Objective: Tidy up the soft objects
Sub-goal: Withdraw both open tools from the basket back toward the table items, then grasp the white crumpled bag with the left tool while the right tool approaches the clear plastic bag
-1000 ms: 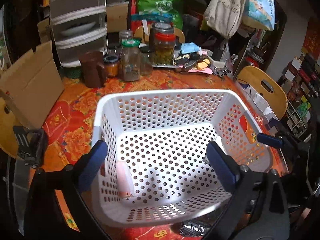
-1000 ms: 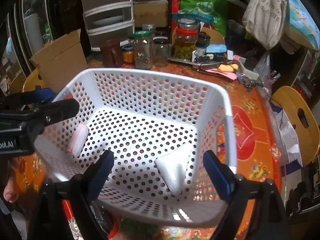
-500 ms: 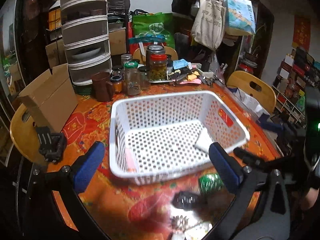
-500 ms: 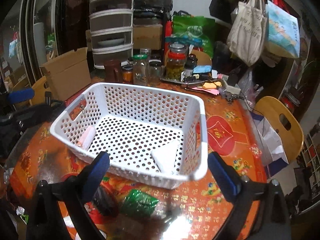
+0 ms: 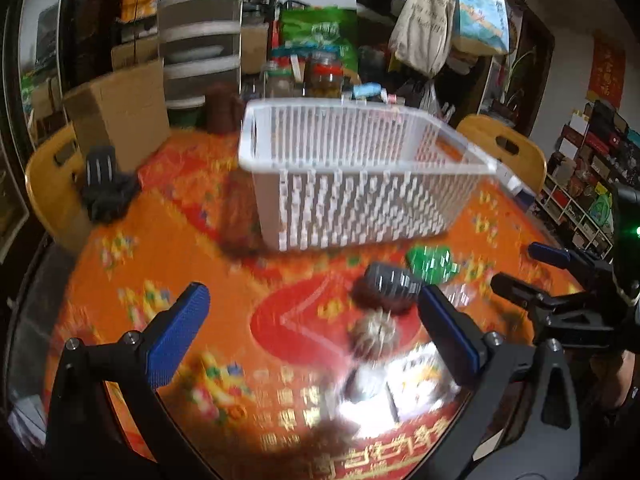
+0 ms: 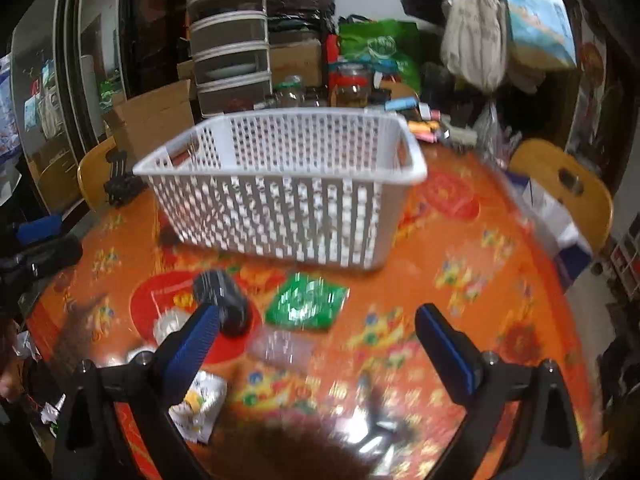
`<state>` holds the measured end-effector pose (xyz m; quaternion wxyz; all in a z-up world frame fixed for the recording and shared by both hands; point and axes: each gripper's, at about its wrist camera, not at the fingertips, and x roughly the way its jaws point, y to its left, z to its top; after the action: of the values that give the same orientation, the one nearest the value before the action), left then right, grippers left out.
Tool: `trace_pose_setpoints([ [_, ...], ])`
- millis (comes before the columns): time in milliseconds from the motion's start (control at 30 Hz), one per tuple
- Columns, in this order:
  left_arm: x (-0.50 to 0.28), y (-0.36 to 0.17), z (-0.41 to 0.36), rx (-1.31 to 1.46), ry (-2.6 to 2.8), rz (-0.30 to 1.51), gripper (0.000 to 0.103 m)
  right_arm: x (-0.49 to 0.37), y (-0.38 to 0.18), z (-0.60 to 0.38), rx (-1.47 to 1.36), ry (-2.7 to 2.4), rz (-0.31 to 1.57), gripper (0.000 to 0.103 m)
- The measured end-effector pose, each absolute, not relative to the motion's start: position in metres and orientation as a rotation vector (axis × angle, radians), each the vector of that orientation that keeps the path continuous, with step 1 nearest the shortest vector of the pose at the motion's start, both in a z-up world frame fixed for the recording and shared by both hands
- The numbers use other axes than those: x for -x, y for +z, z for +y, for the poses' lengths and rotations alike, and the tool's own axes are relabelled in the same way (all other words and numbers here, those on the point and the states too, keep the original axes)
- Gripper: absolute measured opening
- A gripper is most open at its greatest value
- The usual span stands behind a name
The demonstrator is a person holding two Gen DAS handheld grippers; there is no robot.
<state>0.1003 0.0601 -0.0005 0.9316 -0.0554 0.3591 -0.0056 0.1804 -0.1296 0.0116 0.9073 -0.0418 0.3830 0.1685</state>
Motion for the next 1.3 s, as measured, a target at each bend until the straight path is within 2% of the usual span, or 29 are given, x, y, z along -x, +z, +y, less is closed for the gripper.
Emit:
trace_pose_setpoints([
  [300,-0.093,-0.073,0.036,0.095,-0.069,0.832,0.103,-0.170,-0.037,-0.121,0.075,0.362,0.861,0.098],
  [367,-0.093,-0.082,0.033,0.096,-0.073,0.842,0.102,-0.171,-0.043,-0.118,0.077,0.362,0.872,0.094],
  [600,-0.095,-0.096,0.030,0.088,-0.059,0.846,0.085,-0.179,-0.053,-0.100,0.115,0.363,0.893,0.088],
  [800,-0.095,-0.097,0.022,0.061,-0.070,0.842,0.079,-0.184,-0.058,-0.090,0.149,0.349,0.907,0.084],
  [867,-0.096,-0.097,0.020,0.054,-0.074,0.838,0.073,-0.184,-0.060,-0.089,0.154,0.345,0.913,0.081],
  [1033,-0.095,-0.094,0.015,0.040,-0.082,0.828,0.045,-0.186,-0.063,-0.090,0.151,0.341,0.924,0.065],
  [1067,-0.095,-0.094,0.015,0.039,-0.085,0.827,0.042,-0.186,-0.063,-0.090,0.150,0.338,0.919,0.062],
  [1133,-0.094,-0.093,0.015,0.043,-0.091,0.822,0.029,-0.185,-0.063,-0.091,0.151,0.334,0.915,0.059],
  [1267,-0.091,-0.091,0.020,0.061,-0.086,0.811,0.026,-0.183,-0.062,-0.096,0.135,0.315,0.897,0.042],
  [1300,-0.091,-0.091,0.022,0.063,-0.084,0.807,0.026,-0.182,-0.062,-0.098,0.125,0.316,0.895,0.041],
])
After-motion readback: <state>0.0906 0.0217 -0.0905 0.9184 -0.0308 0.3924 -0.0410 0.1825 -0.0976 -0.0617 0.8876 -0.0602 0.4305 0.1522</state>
